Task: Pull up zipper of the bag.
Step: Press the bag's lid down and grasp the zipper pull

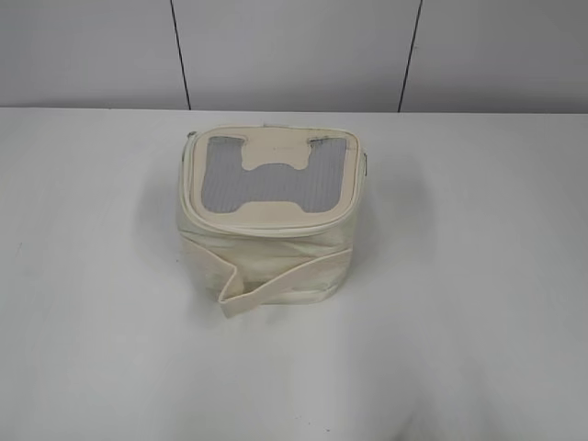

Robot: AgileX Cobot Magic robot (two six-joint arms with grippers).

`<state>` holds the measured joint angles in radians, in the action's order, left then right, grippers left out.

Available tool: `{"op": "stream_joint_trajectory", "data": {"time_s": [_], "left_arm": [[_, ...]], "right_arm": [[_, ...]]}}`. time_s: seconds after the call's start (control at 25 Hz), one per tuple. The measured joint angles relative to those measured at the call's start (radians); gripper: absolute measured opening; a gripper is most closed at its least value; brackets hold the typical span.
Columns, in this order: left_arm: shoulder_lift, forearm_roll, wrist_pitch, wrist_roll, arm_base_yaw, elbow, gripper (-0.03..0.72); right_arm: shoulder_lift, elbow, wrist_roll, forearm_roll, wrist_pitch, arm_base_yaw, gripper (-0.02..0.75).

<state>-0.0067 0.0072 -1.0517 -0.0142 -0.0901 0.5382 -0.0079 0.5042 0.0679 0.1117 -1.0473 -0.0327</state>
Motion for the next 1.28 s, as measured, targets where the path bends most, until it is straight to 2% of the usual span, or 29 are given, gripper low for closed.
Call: {"op": "stream_joint_trajectory", "data": {"time_s": [0.92, 1.16, 1.28], "left_arm": [[0.0, 0.0, 0.0, 0.0, 0.0, 0.0, 0.195], [0.0, 0.0, 0.0, 0.0, 0.0, 0.0, 0.195], [0.0, 0.0, 0.0, 0.0, 0.0, 0.0, 0.195]], "right_arm": [[0.0, 0.0, 0.0, 0.005, 0.0, 0.0, 0.481], [0.0, -0.005, 0.0, 0.073, 0.006, 0.0, 0.479], [0.056, 0.001, 0.076, 0.195, 0.049, 0.0, 0.462]]}}
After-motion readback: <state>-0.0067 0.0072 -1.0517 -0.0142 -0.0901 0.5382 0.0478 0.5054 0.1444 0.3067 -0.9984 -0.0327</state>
